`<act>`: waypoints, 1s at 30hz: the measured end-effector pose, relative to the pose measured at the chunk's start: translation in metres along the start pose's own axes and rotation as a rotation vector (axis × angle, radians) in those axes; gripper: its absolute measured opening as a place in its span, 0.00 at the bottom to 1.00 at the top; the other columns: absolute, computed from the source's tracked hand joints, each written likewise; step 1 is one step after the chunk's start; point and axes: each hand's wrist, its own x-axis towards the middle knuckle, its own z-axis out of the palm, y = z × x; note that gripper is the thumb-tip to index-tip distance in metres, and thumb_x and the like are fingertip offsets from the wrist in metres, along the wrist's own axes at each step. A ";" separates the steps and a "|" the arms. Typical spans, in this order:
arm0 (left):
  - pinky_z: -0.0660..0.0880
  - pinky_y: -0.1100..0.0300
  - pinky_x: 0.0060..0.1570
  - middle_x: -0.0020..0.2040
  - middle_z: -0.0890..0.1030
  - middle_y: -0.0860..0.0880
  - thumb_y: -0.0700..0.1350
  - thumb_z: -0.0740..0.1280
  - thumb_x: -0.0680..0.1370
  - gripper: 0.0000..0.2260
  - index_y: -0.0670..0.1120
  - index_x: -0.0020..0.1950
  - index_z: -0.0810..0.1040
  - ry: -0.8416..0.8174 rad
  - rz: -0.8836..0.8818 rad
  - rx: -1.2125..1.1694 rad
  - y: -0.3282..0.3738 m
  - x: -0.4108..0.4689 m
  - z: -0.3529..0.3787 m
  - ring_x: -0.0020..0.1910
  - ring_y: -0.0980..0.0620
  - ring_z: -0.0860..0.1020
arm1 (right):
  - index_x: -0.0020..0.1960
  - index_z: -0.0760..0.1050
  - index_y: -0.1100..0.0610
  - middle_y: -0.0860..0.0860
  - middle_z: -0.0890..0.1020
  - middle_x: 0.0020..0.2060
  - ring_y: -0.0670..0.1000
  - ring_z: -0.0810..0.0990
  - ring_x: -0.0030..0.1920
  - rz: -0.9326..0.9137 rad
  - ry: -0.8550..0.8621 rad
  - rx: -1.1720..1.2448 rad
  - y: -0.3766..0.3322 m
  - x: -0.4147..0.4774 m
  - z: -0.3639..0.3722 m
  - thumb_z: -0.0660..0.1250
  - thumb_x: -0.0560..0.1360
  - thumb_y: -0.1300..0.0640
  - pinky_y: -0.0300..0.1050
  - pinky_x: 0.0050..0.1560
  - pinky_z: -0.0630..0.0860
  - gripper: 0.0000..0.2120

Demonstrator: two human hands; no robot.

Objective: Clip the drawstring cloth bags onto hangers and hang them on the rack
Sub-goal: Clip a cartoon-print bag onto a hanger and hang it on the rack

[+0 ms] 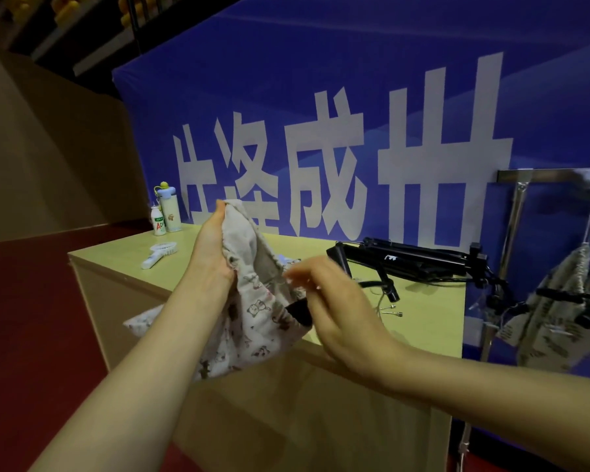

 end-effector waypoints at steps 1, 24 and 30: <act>0.73 0.70 0.22 0.30 0.76 0.52 0.54 0.54 0.81 0.16 0.48 0.39 0.70 -0.006 -0.009 0.005 0.000 -0.002 0.001 0.26 0.58 0.77 | 0.57 0.74 0.59 0.47 0.75 0.50 0.39 0.72 0.50 0.057 0.039 0.010 -0.001 0.007 -0.003 0.57 0.77 0.67 0.27 0.53 0.69 0.13; 0.72 0.59 0.38 0.39 0.73 0.49 0.55 0.54 0.81 0.16 0.47 0.40 0.70 -0.053 -0.023 0.157 0.000 -0.006 0.005 0.37 0.53 0.73 | 0.41 0.74 0.59 0.52 0.78 0.35 0.49 0.79 0.40 0.616 -0.570 0.568 0.024 0.094 -0.057 0.59 0.79 0.60 0.42 0.50 0.76 0.10; 0.75 0.50 0.52 0.42 0.78 0.45 0.57 0.57 0.80 0.19 0.43 0.54 0.76 -0.155 -0.140 0.099 0.006 -0.006 0.022 0.44 0.48 0.77 | 0.42 0.72 0.59 0.48 0.71 0.29 0.45 0.68 0.30 0.515 -0.635 0.727 -0.009 0.095 -0.085 0.53 0.81 0.61 0.38 0.40 0.73 0.13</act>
